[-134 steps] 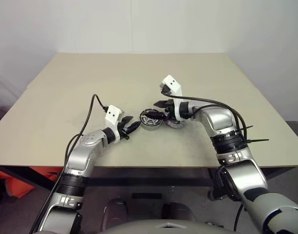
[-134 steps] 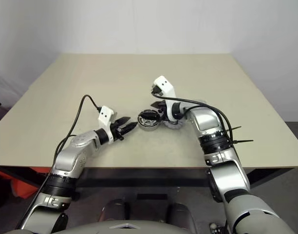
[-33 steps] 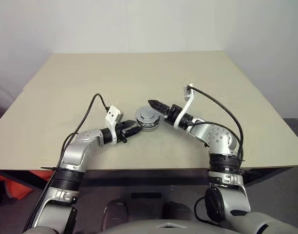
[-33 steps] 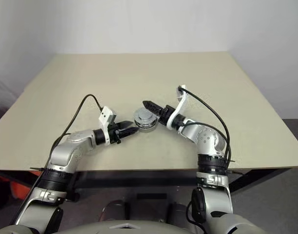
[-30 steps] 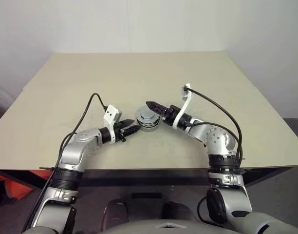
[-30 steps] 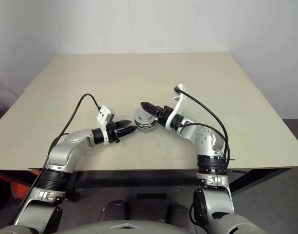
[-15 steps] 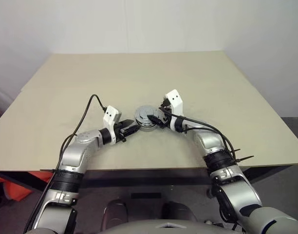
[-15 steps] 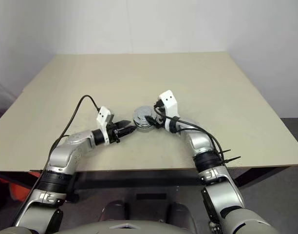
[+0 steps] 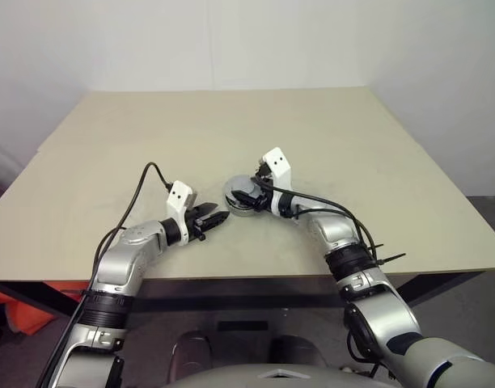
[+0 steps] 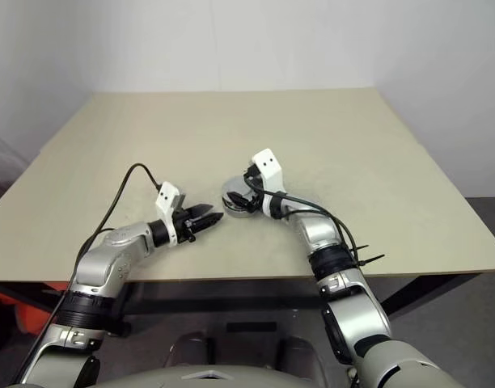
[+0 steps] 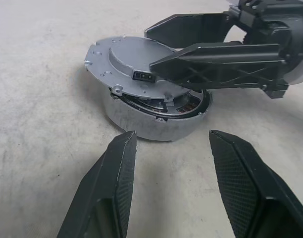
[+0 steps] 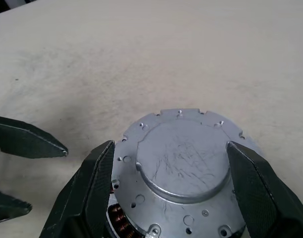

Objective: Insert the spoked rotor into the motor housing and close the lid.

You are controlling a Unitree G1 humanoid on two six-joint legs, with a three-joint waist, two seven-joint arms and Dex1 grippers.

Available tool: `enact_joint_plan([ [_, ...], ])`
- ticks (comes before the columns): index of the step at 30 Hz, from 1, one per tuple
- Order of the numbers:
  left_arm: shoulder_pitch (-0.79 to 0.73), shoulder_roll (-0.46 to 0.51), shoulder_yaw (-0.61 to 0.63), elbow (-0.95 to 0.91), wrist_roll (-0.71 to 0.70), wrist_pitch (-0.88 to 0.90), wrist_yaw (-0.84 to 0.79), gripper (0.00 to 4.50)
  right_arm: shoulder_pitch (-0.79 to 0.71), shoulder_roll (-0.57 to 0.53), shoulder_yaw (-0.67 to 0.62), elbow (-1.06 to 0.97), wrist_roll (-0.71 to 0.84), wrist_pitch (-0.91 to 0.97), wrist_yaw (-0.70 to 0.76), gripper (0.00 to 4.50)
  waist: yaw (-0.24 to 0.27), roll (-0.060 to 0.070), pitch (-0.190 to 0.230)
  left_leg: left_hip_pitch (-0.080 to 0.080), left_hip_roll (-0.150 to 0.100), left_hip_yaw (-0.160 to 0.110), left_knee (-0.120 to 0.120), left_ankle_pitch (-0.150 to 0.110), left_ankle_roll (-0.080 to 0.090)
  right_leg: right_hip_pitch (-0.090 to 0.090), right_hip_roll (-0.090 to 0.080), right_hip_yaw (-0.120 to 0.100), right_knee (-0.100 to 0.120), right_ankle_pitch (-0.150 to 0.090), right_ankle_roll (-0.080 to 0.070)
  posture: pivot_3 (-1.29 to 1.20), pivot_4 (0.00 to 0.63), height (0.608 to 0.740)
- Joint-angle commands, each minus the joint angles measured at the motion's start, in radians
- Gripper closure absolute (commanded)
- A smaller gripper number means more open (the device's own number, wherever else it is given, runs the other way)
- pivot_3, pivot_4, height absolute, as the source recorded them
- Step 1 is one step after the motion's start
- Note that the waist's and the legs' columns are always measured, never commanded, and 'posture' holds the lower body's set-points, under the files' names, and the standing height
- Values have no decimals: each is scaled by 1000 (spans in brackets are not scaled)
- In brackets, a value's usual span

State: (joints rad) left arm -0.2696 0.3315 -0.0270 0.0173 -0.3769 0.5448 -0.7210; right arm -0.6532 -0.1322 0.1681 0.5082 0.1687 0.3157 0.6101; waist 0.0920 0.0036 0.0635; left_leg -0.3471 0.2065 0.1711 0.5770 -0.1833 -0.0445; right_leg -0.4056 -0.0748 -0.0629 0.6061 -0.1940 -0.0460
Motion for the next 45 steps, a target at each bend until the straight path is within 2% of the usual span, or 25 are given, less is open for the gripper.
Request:
enact_joint_plan([
  [1,-1,12,27,-49,-20,-6,3,2042,-45,16,-16,54,-12,-35,2,458,0,0,0,0,0,0,0,0,0,0,0,0,0,0,0,0,0,740],
  [10,20,13,24,-72,-27,0,19,2042,-70,12,-10,105,-36,-58,40,458,-1,0,0,0,0,0,0,0,0,0,0,0,0,3,-5,0,0,740],
  [13,19,13,22,-69,-28,0,22,2042,-53,10,-1,85,-45,-62,53,17,-1,0,0,0,0,0,0,0,1,0,0,0,0,3,-5,0,0,740],
  [17,17,15,23,-67,-29,1,25,2042,-39,11,-2,67,-54,-75,52,17,-1,0,0,0,0,0,0,0,0,0,0,0,0,1,-1,0,0,740],
  [20,9,17,29,-51,-30,-2,27,2042,-42,12,-13,74,-57,-79,39,680,-1,0,0,0,0,0,0,0,0,0,0,0,0,1,-1,0,0,740],
  [23,5,17,32,-47,-31,-3,29,2042,-43,8,-19,67,-58,-81,37,1646,-1,0,0,0,0,0,0,0,0,0,0,0,0,1,-2,0,0,740],
  [31,-4,16,46,-37,-34,0,31,2042,-49,-16,-31,51,-57,-98,58,1646,-1,0,0,0,0,0,0,0,0,0,0,0,0,1,-1,0,0,740],
  [35,-4,16,47,-37,-34,3,29,2042,-53,-19,-28,46,-41,-37,90,1646,-1,0,0,0,0,0,0,0,0,0,0,0,0,1,-1,0,0,740],
  [38,-3,14,47,-37,-35,5,30,2042,-48,-16,-13,30,-47,-16,107,1032,-1,0,0,0,0,0,0,0,0,0,0,0,0,1,-2,0,0,740],
  [41,-3,13,47,-36,-34,5,31,2042,-44,-7,-7,15,-56,-35,105,15,-1,0,0,0,0,0,0,0,0,0,0,0,0,1,-2,0,0,740],
  [45,2,14,47,-36,-33,4,33,2042,-41,-3,2,11,-67,-64,103,15,-1,0,0,0,0,0,0,0,0,0,0,0,0,1,-2,0,0,740],
])
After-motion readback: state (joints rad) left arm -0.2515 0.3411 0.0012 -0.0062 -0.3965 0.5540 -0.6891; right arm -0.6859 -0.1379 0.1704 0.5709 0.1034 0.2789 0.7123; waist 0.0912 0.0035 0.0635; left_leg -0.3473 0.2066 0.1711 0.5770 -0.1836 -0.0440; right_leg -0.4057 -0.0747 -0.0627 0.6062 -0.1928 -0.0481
